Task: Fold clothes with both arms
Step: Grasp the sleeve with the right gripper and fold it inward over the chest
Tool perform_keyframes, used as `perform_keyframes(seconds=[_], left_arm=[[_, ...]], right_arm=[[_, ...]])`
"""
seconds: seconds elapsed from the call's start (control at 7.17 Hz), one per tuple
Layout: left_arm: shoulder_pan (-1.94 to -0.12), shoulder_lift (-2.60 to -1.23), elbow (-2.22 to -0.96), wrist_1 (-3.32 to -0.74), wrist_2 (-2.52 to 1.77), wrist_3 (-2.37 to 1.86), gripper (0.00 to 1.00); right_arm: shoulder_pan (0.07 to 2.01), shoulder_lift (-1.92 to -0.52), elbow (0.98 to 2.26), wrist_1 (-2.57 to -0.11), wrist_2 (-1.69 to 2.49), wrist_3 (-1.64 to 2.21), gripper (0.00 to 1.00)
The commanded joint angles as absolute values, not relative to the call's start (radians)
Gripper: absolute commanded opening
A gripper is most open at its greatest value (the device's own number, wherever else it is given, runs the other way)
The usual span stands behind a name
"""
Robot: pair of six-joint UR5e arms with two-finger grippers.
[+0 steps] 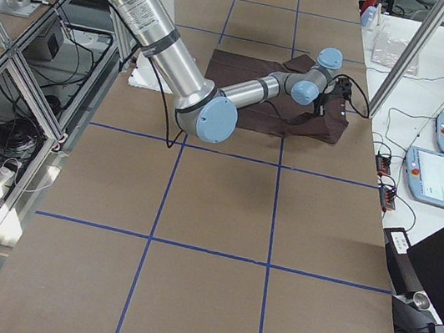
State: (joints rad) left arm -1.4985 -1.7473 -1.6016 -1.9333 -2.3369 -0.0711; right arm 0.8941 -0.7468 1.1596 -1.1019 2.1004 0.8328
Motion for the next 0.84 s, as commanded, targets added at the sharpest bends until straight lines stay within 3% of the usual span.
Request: perform_keyframes(seconds=[0.0,0.28,0.42,0.7], left_arm=[[-1.499,-1.749,-1.603,-1.940,-2.338,-0.071,1.00],[-1.499,-1.747,-1.603,-1.940,-2.341,-0.074,1.00],[-1.499,-1.749,-1.603,-1.942,-2.341,-0.087,1.00],[-1.491,-1.790,-1.591,-1.942,-2.338,-0.145,1.00]], right_arm=[[0.832,-0.690,1.154,-1.103,2.010,0.880,0.00],[0.805,-0.690,1.132,-1.097,1.977,0.879,0.00],[0.807,-0.690,1.131,-1.095,1.977,0.879,0.99],[0.822,-0.690,1.131,-1.100,1.989,0.887,1.00]])
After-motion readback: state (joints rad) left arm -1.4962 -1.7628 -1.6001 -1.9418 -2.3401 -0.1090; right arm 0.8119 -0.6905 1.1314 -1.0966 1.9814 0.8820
